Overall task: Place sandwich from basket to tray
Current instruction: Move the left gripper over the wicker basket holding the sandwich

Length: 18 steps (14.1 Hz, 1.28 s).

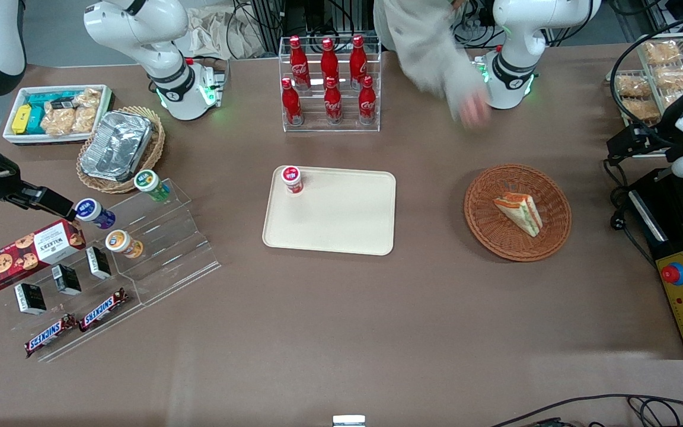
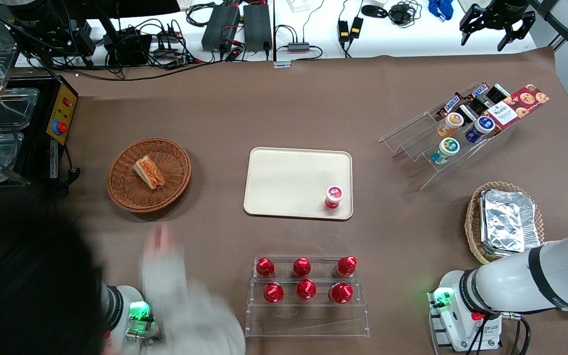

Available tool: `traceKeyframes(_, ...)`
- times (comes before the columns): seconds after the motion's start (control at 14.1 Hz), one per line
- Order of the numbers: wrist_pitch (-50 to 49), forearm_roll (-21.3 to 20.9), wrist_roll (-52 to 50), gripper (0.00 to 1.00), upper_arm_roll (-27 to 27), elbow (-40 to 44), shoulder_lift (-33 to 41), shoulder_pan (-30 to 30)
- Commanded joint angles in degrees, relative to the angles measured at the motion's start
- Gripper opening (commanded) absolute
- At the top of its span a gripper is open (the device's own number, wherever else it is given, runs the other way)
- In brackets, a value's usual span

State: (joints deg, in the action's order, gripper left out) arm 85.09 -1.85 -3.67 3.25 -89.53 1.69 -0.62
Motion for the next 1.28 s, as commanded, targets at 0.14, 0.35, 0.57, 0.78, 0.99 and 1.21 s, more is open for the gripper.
traceKeyframes(0.14,-1.2,0.7,-0.2,1.0,-0.9,1.0,0.2,0.9)
traceKeyframes(0.35,-2.2,0.4,0.0,1.0,-1.0,-1.6,1.1,0.9)
traceKeyframes(0.57,5.4,2.4,-0.5,1.0,-2.0,-16.7,8.8,0.9)
traceKeyframes(0.78,23.3,4.0,-6.2,1.0,-2.1,-37.2,18.8,0.9)
traceKeyframes(0.99,32.9,3.7,-14.9,1.0,-2.1,-47.6,21.1,0.9)
traceKeyframes(1.21,36.9,3.6,-21.1,1.0,-2.1,-51.3,18.8,0.9)
